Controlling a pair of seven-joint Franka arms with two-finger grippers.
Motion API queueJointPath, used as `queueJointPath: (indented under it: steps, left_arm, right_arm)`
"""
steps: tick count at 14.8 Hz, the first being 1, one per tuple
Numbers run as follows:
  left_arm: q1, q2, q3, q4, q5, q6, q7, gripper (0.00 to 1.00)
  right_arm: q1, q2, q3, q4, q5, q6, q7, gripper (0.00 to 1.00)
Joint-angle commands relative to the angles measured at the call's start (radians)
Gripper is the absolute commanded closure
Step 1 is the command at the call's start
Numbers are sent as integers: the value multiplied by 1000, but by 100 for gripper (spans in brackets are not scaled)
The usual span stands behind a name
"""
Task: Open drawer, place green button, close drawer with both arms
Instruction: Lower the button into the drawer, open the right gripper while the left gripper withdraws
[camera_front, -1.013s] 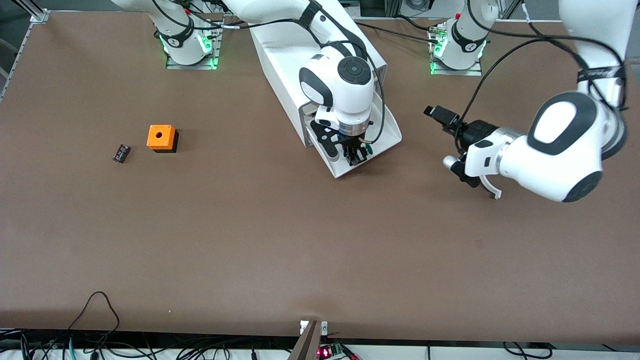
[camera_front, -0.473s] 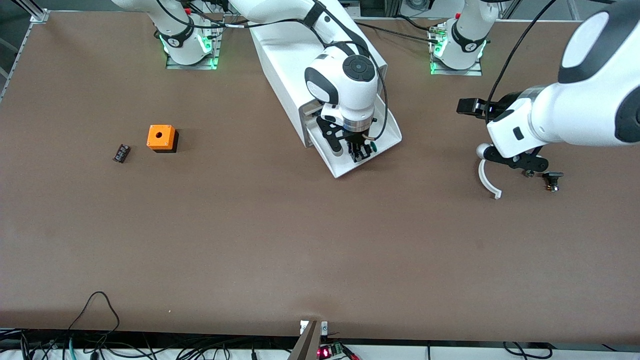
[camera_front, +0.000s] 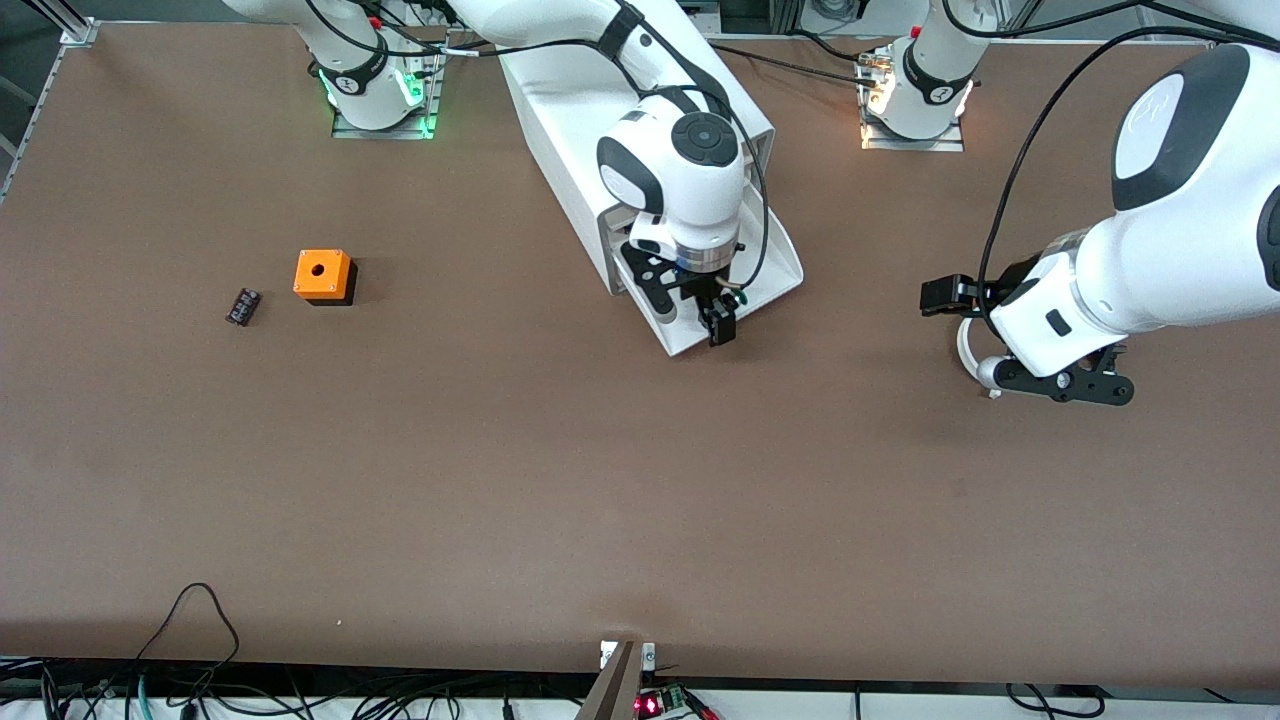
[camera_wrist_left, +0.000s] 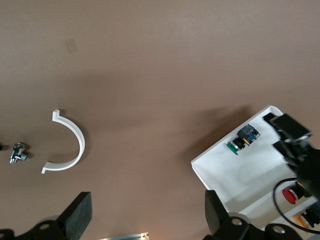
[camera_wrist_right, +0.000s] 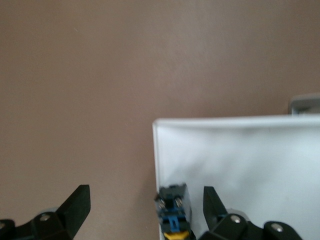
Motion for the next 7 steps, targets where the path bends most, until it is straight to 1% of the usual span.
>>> queueJointPath:
  steps: [1, 2, 4, 5, 7]
  left_arm:
    - [-3, -2, 1, 3, 32, 66, -12, 1]
    - [-1, -7, 1, -18, 32, 105, -15, 1]
    - [3, -31, 1, -75, 30, 191, -22, 1]
    - [9, -57, -1, -119, 26, 233, -32, 1]
    - [11, -140, -4, -261, 26, 344, -61, 1]
  right_arm:
    - [-63, -71, 14, -7, 10, -43, -118, 0]
    - [-83, -92, 14, -7, 25, -55, -196, 0]
    - [-117, -131, 11, -7, 41, -124, -396, 0]
    - [-144, -140, 11, -7, 58, -147, -466, 0]
    - [-200, -174, 10, -11, 96, -149, -597, 0]
